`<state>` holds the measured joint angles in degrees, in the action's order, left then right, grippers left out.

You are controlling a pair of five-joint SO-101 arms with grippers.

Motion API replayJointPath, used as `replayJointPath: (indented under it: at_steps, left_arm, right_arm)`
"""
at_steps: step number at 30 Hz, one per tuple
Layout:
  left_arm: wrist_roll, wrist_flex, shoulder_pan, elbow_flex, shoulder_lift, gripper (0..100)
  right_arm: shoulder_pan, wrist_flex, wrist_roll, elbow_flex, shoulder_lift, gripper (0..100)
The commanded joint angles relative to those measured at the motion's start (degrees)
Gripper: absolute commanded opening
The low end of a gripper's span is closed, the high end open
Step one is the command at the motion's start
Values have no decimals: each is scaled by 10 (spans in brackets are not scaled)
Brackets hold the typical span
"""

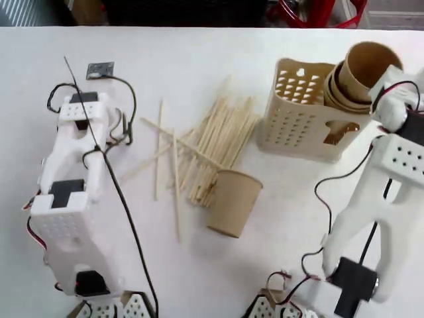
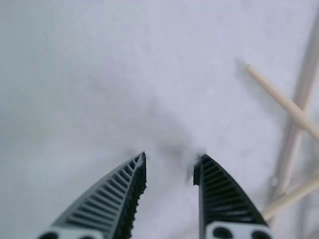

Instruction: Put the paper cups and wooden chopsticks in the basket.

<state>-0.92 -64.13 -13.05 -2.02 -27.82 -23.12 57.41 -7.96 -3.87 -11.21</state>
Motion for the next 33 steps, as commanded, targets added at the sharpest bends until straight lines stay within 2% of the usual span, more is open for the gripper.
replayJointPath:
  at_steps: [1, 4, 6, 17, 25, 33]
  left_arm:
    - [-2, 8, 3, -3, 32, 172]
    - [-2, 8, 3, -2, 32, 172]
    - [-2, 8, 3, -2, 32, 172]
    - [-2, 6, 3, 1, 32, 172]
    - [-2, 6, 3, 2, 32, 172]
    - [-2, 8, 3, 1, 32, 172]
  right_arm:
    - [6, -16, -2, -15, 41, 151]
    - [7, -17, 1, -17, 75, 253]
    - [7, -17, 1, -17, 95, 285]
    - [47, -16, 3, -9, 129, 287]
    - [47, -17, 3, -2, 157, 287]
    - [34, 10, 3, -2, 41, 287]
